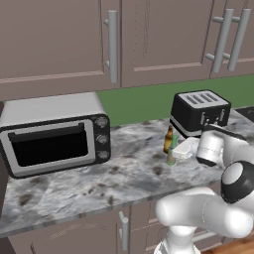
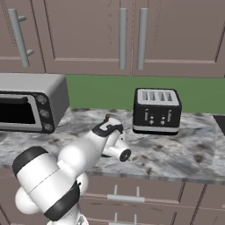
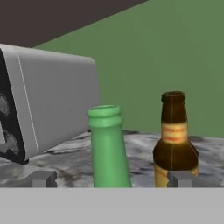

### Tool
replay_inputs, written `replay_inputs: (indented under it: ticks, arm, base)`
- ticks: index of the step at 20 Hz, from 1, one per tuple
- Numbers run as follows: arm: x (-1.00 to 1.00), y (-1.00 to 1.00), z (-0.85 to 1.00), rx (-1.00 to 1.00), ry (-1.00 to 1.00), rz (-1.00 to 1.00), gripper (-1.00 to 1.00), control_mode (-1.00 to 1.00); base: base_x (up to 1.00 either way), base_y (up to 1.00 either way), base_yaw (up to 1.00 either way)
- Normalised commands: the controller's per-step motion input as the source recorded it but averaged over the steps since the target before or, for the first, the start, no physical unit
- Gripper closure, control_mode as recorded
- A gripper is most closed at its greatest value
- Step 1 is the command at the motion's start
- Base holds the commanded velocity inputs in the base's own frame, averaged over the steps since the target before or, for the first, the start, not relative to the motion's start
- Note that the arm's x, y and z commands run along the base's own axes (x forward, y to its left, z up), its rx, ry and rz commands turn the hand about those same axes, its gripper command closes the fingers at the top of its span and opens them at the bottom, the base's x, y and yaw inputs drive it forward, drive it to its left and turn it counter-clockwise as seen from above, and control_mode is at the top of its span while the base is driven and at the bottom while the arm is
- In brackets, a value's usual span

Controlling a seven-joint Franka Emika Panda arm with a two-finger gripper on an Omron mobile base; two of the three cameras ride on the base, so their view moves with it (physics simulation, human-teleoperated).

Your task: Place the beers on the top shelf of the fridge to keep them out of children's reach, and place the banana on lower shelves for easy access.

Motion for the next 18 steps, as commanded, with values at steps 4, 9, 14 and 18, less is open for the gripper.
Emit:
replay_inputs:
  ticks: [4,9,14,18]
  arm:
    - [0.11,0.00,-0.14,0.00,0.00,-0.05,-1.00,-1.00]
    - [0.05,0.00,-0.13,0.00,0.00,-0.05,-1.00,-1.00]
    - [0.04,0.00,-0.09,0.00,0.00,-0.05,-1.00,-1.00]
    - [0.06,0.00,-0.06,0.00,0.00,-0.05,-1.00,-1.00]
  base:
    - [0.00,0.00,0.00]
    - [0.00,0.00,0.00]
    - [0.00,0.00,0.00]
    - [0.00,0.00,0.00]
